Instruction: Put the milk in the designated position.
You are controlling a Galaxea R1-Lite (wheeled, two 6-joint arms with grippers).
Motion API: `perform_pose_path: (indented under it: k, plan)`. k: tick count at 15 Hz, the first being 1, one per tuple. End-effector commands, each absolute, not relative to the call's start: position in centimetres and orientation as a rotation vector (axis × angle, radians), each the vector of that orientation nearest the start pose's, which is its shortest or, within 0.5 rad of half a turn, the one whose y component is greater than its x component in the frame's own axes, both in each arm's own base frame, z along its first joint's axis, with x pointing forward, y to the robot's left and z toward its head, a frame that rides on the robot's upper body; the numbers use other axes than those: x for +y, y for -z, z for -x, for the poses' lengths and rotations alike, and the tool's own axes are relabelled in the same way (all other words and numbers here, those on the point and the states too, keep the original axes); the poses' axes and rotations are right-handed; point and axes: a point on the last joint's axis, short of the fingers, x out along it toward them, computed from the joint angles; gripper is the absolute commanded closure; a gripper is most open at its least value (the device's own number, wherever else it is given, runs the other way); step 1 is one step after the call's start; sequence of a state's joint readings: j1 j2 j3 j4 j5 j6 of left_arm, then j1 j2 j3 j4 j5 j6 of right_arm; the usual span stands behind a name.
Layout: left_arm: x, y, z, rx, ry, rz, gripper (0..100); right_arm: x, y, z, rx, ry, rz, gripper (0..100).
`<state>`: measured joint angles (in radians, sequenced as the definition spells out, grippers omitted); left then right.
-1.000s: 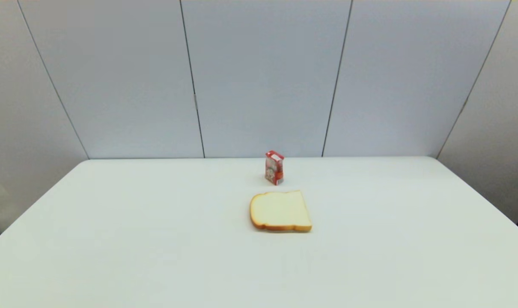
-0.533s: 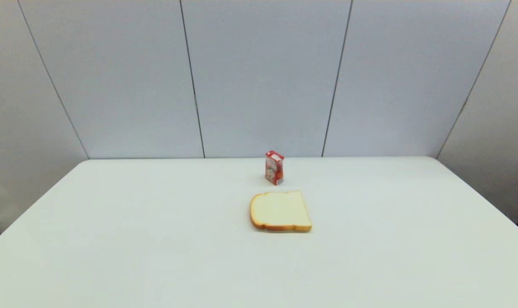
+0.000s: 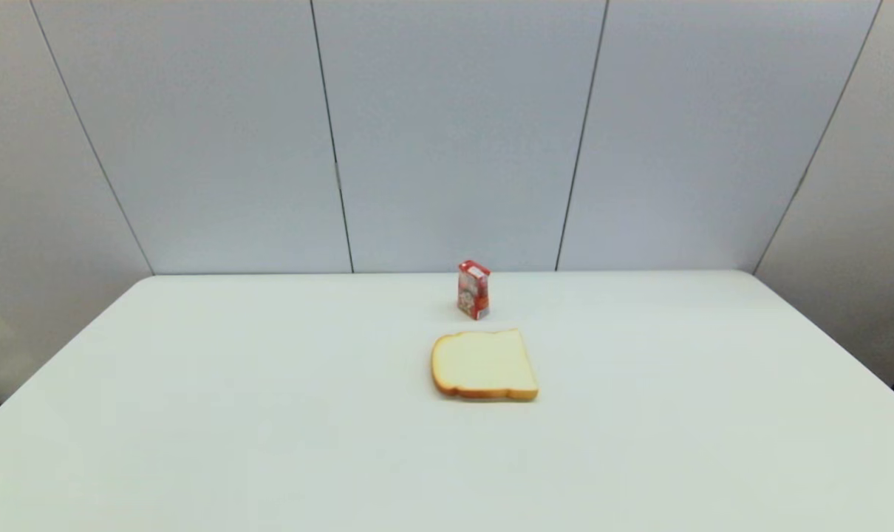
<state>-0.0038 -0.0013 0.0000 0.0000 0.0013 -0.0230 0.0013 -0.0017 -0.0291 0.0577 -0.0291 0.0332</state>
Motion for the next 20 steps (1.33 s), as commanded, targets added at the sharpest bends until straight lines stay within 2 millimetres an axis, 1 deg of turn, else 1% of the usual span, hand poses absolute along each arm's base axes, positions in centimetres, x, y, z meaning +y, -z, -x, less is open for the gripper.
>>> perform_pose_path:
  k: [1,20]
  plan:
    - [0.01,-7.50,2.28,0.000,0.003,0.023,0,-0.07,-7.66,2.27,-0.014,0.027,-0.031,0]
    - [0.01,-7.50,2.28,0.000,0.002,0.023,0,-0.07,-7.58,2.28,-0.004,0.029,-0.035,0]
